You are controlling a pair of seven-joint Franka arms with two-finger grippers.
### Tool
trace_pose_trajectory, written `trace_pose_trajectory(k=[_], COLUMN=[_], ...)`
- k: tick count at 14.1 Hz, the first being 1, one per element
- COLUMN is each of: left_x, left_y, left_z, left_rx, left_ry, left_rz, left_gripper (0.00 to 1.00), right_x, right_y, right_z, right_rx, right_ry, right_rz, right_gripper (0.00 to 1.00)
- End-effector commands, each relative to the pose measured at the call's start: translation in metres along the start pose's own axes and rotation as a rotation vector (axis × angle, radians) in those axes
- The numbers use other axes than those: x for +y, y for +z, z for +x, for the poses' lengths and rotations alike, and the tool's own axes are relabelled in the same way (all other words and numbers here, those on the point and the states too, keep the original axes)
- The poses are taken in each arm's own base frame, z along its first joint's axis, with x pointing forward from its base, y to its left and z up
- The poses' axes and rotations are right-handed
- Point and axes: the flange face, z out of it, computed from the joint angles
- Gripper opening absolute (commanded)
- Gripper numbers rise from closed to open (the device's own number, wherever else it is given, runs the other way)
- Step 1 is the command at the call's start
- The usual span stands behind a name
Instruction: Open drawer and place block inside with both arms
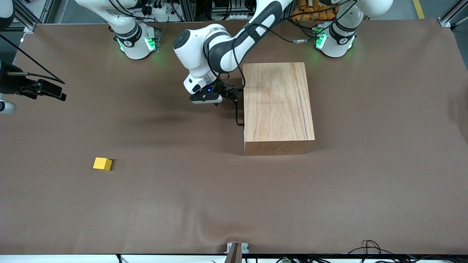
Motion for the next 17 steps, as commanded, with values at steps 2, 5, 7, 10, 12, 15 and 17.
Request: trace_pose_trajectory(k=[2,5,7,10,12,15,17], left_x=[0.003,0.001,0.002,0.001,0.001,0.004,0.003], left_y=[0.004,0.006,0.007,0.008,0.008,0.017,0.014], left_z=[0.002,0.002,0.002,0.003,0.003,0.003,0.006], left_rx=[0.02,0.015,0.013,0.013,0.012,0.007,0.011], left_ry=[0.014,0.011,0.008,0.005,0.004,0.007,0.002], left_rz=[0.031,0.04,0.04,0.043,0.042,0.044,0.033], left_gripper=[1.0,1.0,1.0,1.0,1.0,1.0,1.0], right_x=[0.007,0.013,0.013,0.013,0.013,0.013,0.013], right_y=[0.004,0.004,0.004,0.003,0.003,0.003,0.003], right_z=[0.003,0.003,0.003,0.003,0.003,0.003,0.003], right_rx=[-0.009,-0.008,-0.008,-0.007,-0.007,-0.007,-0.007], right_ry=[0.006,0.015,0.017,0.017,0.017,0.017,0.017], right_rz=[-0.005,-0.004,-0.004,-0.004,-0.004,-0.004,-0.004], right_gripper=[1.0,1.0,1.0,1.0,1.0,1.0,1.0])
